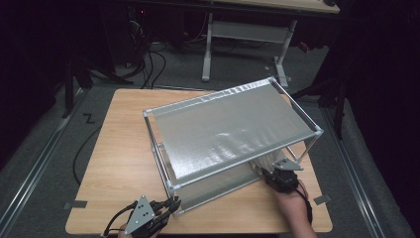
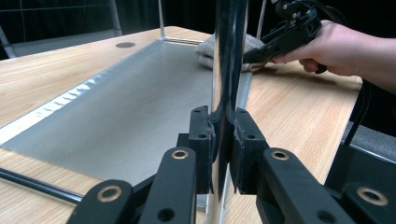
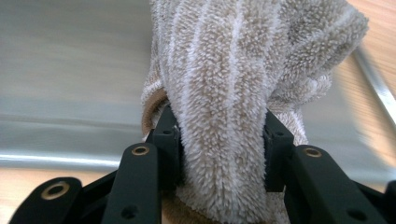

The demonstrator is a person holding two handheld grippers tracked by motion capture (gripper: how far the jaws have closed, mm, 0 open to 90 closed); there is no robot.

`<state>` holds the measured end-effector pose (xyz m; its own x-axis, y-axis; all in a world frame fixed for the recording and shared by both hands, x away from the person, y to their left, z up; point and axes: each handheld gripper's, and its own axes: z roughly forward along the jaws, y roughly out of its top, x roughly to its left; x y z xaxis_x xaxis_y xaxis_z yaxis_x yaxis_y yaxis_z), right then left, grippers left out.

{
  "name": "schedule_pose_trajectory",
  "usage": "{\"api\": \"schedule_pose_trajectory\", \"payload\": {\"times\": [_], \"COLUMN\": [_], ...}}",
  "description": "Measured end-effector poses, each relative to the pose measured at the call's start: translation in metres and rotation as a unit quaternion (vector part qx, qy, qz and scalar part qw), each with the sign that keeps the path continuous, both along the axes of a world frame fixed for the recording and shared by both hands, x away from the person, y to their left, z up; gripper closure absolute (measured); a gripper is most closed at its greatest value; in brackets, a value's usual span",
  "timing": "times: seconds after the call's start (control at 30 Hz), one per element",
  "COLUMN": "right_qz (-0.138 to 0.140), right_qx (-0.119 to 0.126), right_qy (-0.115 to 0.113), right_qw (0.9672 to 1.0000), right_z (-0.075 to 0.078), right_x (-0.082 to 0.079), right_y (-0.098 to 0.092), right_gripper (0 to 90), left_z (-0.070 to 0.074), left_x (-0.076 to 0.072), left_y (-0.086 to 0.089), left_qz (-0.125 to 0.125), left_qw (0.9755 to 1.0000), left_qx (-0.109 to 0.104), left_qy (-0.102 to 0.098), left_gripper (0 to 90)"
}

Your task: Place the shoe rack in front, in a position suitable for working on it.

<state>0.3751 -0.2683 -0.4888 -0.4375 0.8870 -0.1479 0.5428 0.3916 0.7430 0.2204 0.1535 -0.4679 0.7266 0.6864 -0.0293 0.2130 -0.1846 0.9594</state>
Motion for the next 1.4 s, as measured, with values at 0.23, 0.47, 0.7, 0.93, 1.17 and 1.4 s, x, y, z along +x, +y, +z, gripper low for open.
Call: {"api": "schedule_pose_trajectory", "payload": {"times": [0.23, 0.47, 0.7, 0.93, 1.17, 1.4], "right_qz": [-0.051, -0.094, -0.06, -0.04, -0.039, -0.046], "right_qx": [-0.01, -0.002, 0.016, 0.017, 0.006, -0.011], "right_qy": [-0.009, -0.007, -0.018, 0.007, 0.021, 0.01], "right_qw": [0.9986, 0.9956, 0.9979, 0.999, 0.999, 0.9988], "right_z": [0.003, 0.006, 0.02, 0.017, -0.001, -0.003], "right_x": [0.007, 0.01, -0.017, -0.033, -0.01, 0.019], "right_y": [-0.032, -0.05, -0.034, -0.029, -0.024, -0.013], "right_gripper": [60.3, 62.8, 63.6, 63.7, 63.7, 63.7], "left_z": [0.0, 0.0, 0.001, 0.001, 0.002, 0.006], "left_x": [0.0, 0.0, 0.0, 0.002, 0.01, 0.025], "left_y": [0.0, 0.0, 0.001, 0.002, -0.001, -0.006], "left_qz": [0.001, 0.002, 0.003, 0.005, 0.014, 0.02], "left_qw": [1.0, 1.0, 1.0, 1.0, 0.9999, 0.9996], "left_qx": [-0.002, 0.001, 0.004, 0.004, 0.005, 0.015], "left_qy": [0.002, 0.001, 0.0, 0.0, 0.003, 0.015], "left_gripper": [80.2, 80.2, 80.2, 80.2, 80.2, 80.2]}}
